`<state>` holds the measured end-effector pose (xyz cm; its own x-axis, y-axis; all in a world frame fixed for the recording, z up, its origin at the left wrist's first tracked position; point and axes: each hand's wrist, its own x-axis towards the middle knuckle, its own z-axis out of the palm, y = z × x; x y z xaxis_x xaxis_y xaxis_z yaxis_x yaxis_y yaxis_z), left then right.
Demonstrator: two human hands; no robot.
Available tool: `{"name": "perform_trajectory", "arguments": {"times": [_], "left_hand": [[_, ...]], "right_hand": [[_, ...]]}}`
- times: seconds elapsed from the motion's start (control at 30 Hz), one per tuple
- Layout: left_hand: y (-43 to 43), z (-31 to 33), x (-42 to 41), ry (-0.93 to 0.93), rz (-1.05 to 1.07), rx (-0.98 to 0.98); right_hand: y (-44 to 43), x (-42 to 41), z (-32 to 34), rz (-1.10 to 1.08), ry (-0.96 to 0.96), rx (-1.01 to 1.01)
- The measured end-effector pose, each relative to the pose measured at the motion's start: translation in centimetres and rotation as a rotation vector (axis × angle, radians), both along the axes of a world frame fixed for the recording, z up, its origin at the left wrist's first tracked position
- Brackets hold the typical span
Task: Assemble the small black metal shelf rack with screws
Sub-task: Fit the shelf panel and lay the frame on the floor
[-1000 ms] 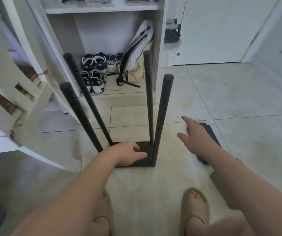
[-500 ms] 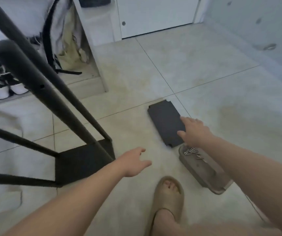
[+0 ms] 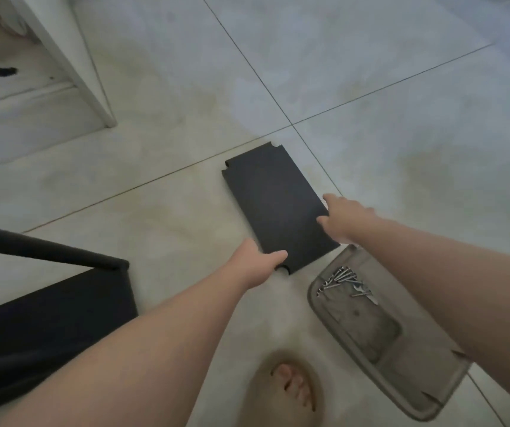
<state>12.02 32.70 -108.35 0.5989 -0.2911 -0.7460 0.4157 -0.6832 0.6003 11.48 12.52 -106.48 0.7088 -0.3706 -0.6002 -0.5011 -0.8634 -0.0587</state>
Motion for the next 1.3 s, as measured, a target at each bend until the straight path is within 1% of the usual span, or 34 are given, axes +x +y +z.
{"name": "perform_trajectory", "arguments": {"times": [0.1, 0.17, 0.23, 0.37, 0.43, 0.57, 0.67, 0.87, 1.1, 1.3], "left_hand": [[-0.6, -1.2, 0.2, 0.06, 0.036, -0.077], [-0.5, -1.6, 0.4, 0.114, 0.088, -0.099], [-0.3, -1.7, 0.6, 0.127, 0.172, -0.119], [-0.4, -0.4, 1.2, 0.025, 0.342, -0.102], [-0.3, 1.2, 1.7, 0.008, 0.42, -0.128], [1.1, 6.0, 2.1, -0.049, 0.416, -0.168], [2.4, 10.5, 1.8, -0.125, 0.372, -0.209], [4.9, 21.3, -1.0, -0.291, 0.241, -0.297], [8.1, 34.3, -6.5, -0.44, 0.144, -0.399], [12.7, 43.9, -12.0, -0.605, 0.103, -0.461]], "right_hand": [[-0.6, 0.7, -1.5, -0.074, 0.024, 0.118], [-0.7, 1.1, -1.9, -0.126, 0.003, 0.183], [-0.7, 1.2, -1.9, -0.19, -0.038, 0.226], [-0.7, 1.3, -0.9, -0.296, -0.174, 0.302], [-0.4, 1.2, 0.3, -0.353, -0.262, 0.352], [0.1, 0.2, 3.7, -0.528, -0.425, 0.479], [0.7, -1.0, 7.8, -0.609, -0.489, 0.531], [2.0, -4.8, 18.7, -0.674, -0.602, 0.703], [4.2, -11.2, 32.4, -0.546, -0.767, 0.767], [8.7, -16.4, 42.7, -0.433, -0.913, 0.802]]}}
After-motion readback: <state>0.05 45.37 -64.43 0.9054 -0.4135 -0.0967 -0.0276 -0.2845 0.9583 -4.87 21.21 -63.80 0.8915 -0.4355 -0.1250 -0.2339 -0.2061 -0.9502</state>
